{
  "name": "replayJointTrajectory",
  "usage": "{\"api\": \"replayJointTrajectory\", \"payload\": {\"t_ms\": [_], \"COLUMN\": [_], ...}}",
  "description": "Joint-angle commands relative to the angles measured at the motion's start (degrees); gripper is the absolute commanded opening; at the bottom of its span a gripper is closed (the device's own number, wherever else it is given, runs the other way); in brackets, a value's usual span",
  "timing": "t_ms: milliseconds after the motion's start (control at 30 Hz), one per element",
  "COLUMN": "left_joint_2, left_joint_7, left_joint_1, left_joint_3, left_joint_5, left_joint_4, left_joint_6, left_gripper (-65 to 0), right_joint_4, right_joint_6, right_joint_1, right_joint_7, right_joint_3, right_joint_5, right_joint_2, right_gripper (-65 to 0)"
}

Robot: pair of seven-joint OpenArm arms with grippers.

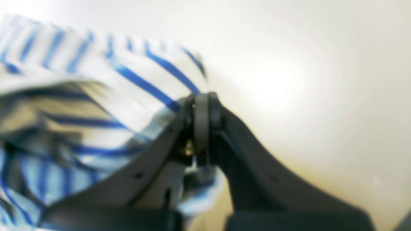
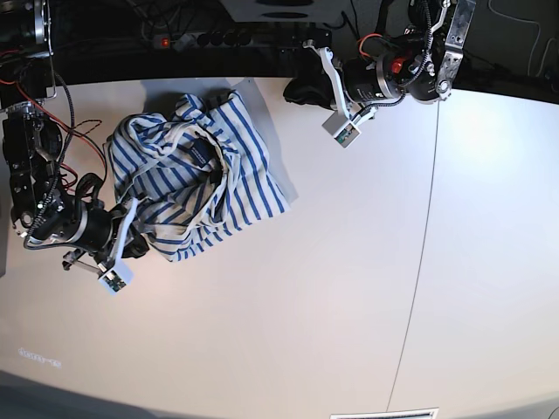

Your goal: Fold the T-shirt properly

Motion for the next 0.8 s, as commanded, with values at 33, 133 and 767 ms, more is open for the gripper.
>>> {"api": "replayJointTrajectory", "payload": {"t_ms": [33,133,767], "left_joint_2": [-0.4,-0.4,-0.3], "left_joint_7": [-0.2,-0.5,-3.7], "left_joint_1": [-0.1,-0.1,-6.4], "left_joint_3": [-0.5,-0.7,-0.7], "left_joint_5": [0.9,1.5,3.4], "left_joint_4": [0.8,0.8,-0.4], "left_joint_6": [1.1,1.1,1.3], "left_gripper": [-61.1,-61.1,-61.1], "right_joint_4": [0.3,-0.5,-12.0], "right_joint_6": [-1.5,-1.7,0.2], "right_joint_1": [1.2,1.3,-13.4], "right_joint_7": [1.0,1.0,-7.6], "right_joint_3": [2.6,8.0,15.5], "right_joint_5": [1.1,5.8,19.5], "right_joint_2": [2.8,5.1,6.9], "right_gripper": [-65.0,-65.0,-65.0]}}
